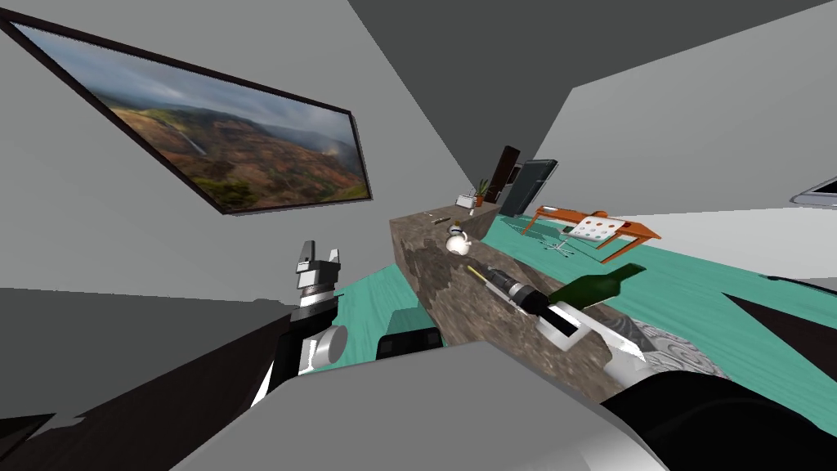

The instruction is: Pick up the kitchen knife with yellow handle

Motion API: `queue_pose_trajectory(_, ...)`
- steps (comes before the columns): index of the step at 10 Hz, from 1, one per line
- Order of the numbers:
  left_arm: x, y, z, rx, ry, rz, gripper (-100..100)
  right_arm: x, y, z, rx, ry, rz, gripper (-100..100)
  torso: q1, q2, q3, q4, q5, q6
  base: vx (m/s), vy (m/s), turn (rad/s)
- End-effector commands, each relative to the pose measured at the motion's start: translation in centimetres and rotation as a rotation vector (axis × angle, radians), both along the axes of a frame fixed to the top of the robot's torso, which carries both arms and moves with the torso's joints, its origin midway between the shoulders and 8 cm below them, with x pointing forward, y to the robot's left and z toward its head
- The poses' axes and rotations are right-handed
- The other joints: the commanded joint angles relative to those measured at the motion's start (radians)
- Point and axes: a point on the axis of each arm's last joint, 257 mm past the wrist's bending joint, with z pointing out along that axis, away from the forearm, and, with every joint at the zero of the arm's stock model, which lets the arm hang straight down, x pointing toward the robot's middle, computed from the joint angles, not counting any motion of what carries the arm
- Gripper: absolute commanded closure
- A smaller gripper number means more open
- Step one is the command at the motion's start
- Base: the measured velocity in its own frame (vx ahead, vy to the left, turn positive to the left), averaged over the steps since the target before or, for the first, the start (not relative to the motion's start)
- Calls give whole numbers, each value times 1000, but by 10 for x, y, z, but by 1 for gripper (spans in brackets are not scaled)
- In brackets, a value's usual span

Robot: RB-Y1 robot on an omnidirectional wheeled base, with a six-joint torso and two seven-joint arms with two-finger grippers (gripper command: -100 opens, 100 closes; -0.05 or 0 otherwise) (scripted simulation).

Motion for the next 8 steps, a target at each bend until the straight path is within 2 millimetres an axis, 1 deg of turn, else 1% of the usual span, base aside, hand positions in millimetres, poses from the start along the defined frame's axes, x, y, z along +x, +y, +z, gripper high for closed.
queue_pose_trajectory(1, 0, 0, 0, 0, 0, 0, 0, -4, -8, -5, -41, 27, 13, -100, 0, 0, 0, 0, 0, 0, 16, 20, 65)
queue_pose_trajectory(2, 0, 0, 0, 0, 0, 0, 0, -11, -20, -20, -81, 71, 17, -100, 0, 0, 0, 0, 0, 1, 19, 28, 114)
queue_pose_trajectory(3, 0, 0, 0, 0, 0, 0, 0, -9, -21, -18, -99, 76, 29, -100, 0, 0, 0, 0, 0, 0, 17, 22, 56)
queue_pose_trajectory(4, 0, 0, 0, 0, 0, 0, 0, -17, -33, -32, -142, 123, 37, -100, 0, 0, 0, 0, 0, 1, 19, 28, 101)
queue_pose_trajectory(5, 0, 0, 0, 0, 0, 0, 0, -16, -33, -30, -156, 126, 46, -100, 0, 0, 0, 0, 0, 0, 15, 21, 70)
queue_pose_trajectory(6, 0, 0, 0, 0, 0, 0, 0, -26, -45, -44, -194, 173, 53, -100, 0, 0, 0, 0, 0, 1, 10, 21, 119)
queue_pose_trajectory(7, 0, 0, 0, 0, 0, 0, 0, -24, -46, -41, -211, 177, 63, -100, 0, 0, 0, 0, 0, 0, 10, 16, 73)
queue_pose_trajectory(8, 0, 0, 0, 0, 0, 0, 0, -35, -59, -54, -250, 226, 74, -100, 0, 1, 0, 0, 0, 1, 16, 24, 139)
